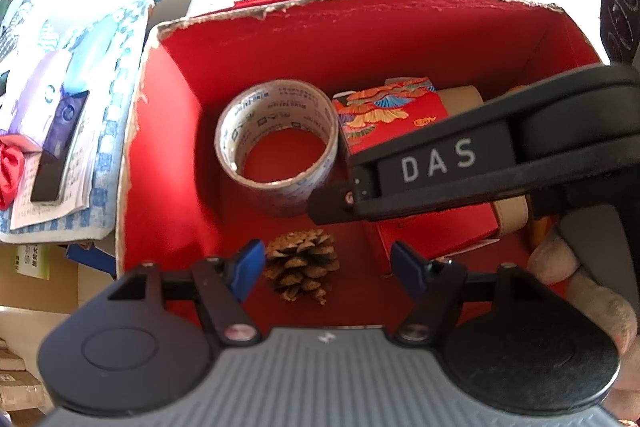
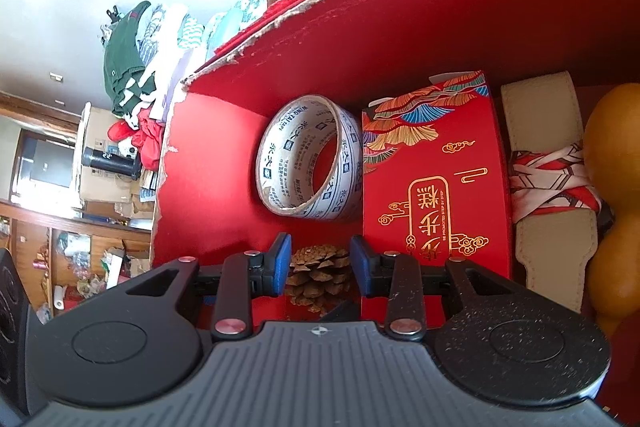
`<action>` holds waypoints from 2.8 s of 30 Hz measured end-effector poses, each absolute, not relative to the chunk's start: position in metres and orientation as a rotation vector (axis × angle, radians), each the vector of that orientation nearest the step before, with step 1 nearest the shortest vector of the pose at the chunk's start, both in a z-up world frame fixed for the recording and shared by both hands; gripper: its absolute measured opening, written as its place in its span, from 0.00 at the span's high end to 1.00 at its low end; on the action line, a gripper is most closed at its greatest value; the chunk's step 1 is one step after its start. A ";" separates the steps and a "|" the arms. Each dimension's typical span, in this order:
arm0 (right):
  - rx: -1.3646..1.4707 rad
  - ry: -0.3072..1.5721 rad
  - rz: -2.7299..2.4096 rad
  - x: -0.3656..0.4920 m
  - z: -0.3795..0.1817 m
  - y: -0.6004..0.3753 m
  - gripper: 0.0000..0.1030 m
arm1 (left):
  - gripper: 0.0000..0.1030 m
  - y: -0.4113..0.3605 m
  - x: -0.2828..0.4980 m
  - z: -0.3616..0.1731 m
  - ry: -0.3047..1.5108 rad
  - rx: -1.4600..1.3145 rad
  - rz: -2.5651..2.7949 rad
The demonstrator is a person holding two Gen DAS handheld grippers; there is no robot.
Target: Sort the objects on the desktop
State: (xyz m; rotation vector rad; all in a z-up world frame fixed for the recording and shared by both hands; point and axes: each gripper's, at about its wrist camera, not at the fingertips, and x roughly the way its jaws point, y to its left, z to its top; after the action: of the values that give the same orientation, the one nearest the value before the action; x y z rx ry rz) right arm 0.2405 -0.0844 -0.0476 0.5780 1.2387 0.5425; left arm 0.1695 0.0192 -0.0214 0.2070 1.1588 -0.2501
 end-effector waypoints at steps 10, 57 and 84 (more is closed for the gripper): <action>0.540 1.194 0.512 0.236 -0.040 -0.089 0.65 | 0.28 0.018 0.167 -0.015 1.134 0.209 -0.241; 0.393 0.992 0.219 0.177 -0.003 -0.123 0.61 | 0.12 0.001 0.154 0.000 1.093 0.206 -0.133; 0.298 0.881 0.113 0.150 0.015 -0.123 0.59 | 0.10 -0.007 0.137 0.020 1.070 0.175 -0.087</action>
State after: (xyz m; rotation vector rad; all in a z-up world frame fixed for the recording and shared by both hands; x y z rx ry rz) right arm 0.1497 -0.1229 0.0151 0.2984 0.8807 0.1126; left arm 0.1370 -0.0066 0.0196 0.1751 1.0695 -0.0866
